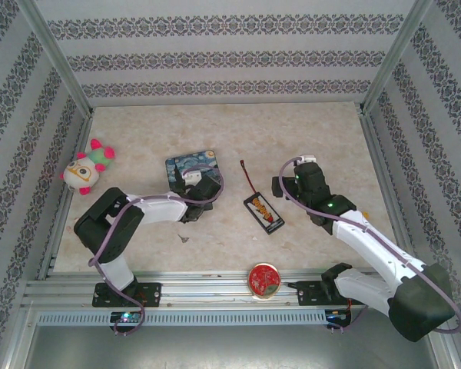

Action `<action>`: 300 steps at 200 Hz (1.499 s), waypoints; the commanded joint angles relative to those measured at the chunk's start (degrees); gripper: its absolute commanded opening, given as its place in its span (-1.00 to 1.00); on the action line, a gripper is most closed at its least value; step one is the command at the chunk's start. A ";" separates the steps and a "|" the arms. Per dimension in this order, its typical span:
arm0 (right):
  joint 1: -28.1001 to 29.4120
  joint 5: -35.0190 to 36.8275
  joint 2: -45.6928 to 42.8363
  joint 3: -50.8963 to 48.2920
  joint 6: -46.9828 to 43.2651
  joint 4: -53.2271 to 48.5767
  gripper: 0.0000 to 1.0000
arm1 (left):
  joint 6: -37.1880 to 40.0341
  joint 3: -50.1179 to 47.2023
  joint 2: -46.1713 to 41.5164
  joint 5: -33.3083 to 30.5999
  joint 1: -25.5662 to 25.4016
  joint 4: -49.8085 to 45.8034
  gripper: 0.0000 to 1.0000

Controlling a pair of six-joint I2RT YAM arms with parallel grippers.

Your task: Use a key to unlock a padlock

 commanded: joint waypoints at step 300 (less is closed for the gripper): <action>40.01 -8.08 37.49 25.93 -13.51 -5.92 0.11 | -0.45 -28.11 -51.43 6.62 27.35 -1.11 0.98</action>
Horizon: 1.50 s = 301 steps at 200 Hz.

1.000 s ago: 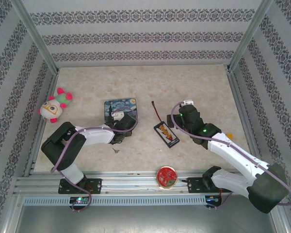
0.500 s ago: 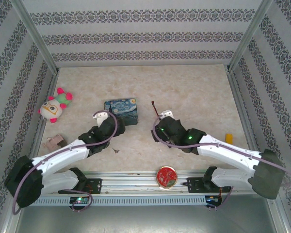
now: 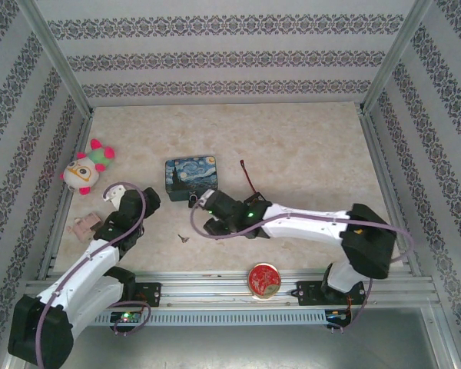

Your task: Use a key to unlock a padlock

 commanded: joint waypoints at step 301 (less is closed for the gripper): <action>0.06 -18.25 24.05 17.57 -13.30 -0.02 -0.68 | -1.27 -3.24 0.17 10.43 7.54 5.80 0.99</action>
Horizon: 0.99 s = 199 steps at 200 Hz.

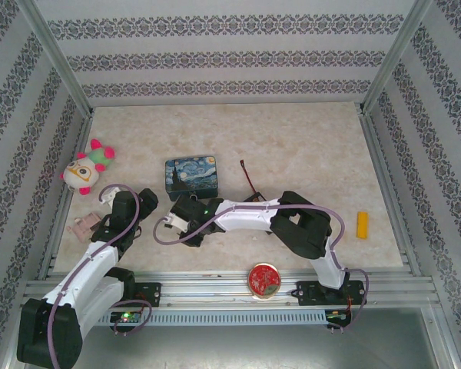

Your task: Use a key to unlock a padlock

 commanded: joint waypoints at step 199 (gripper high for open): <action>-16.73 -18.46 -29.48 -10.95 19.47 -0.30 -1.00 | 15.31 5.14 4.05 38.06 -0.76 29.37 0.95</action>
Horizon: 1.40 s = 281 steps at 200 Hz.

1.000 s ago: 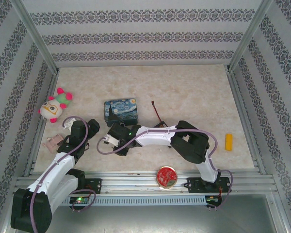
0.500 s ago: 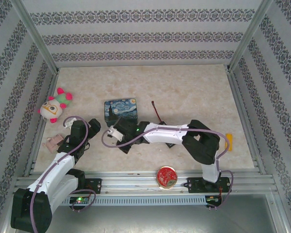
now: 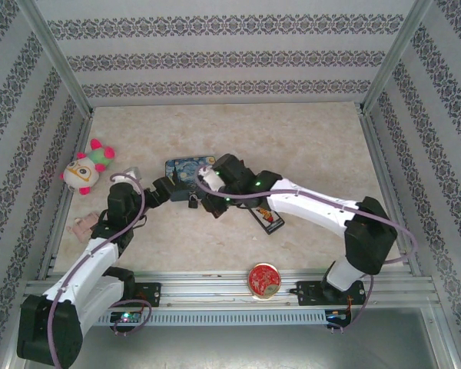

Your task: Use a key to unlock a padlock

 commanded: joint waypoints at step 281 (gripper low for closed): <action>-5.93 -3.54 -5.81 -4.77 4.13 7.03 -1.00 | -6.06 19.16 17.30 13.50 -17.26 -7.37 -1.00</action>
